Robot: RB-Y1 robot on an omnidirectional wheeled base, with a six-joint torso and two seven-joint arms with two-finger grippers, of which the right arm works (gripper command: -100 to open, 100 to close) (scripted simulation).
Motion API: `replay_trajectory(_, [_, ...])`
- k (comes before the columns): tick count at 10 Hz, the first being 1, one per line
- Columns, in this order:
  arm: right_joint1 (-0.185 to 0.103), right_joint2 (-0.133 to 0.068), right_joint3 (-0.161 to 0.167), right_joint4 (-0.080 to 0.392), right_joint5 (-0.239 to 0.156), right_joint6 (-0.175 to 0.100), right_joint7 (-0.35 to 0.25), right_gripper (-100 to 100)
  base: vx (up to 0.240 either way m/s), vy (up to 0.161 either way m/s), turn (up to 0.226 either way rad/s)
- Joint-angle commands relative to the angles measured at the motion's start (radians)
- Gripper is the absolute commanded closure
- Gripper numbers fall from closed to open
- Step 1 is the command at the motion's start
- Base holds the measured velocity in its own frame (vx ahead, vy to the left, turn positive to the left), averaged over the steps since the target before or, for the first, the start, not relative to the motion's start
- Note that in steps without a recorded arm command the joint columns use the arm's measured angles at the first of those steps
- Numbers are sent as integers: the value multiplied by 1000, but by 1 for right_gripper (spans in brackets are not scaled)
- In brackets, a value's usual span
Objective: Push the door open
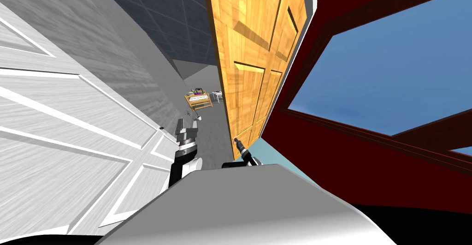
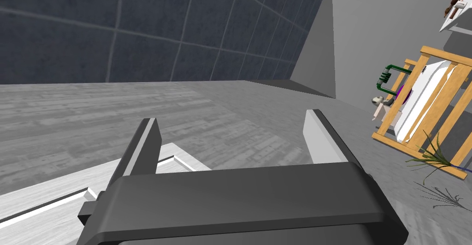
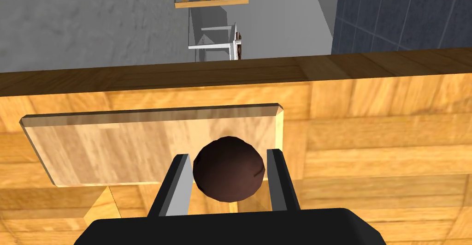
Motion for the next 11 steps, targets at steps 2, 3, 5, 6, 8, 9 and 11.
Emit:
replay_trajectory(2, [-18,-8,-32,10,-10,-7,6,100,113,126,-27])
replay_trajectory(3, [-19,-10,-39,12,-12,-8,7,100,123,141,-30])
replay_trajectory(5, [-22,-15,-62,18,-18,-9,14,100,151,132,-44])
replay_trajectory(6, [-22,-15,-62,18,-18,-9,14,100,95,73,-7])
replay_trajectory(8, [-26,-18,-88,24,-25,-11,20,100,103,93,-43])
replay_trajectory(9, [-28,-19,-97,27,-27,-11,23,100,93,107,-53])
replay_trajectory(11, [-32,-20,-126,34,-35,-13,30,100,140,114,-94])
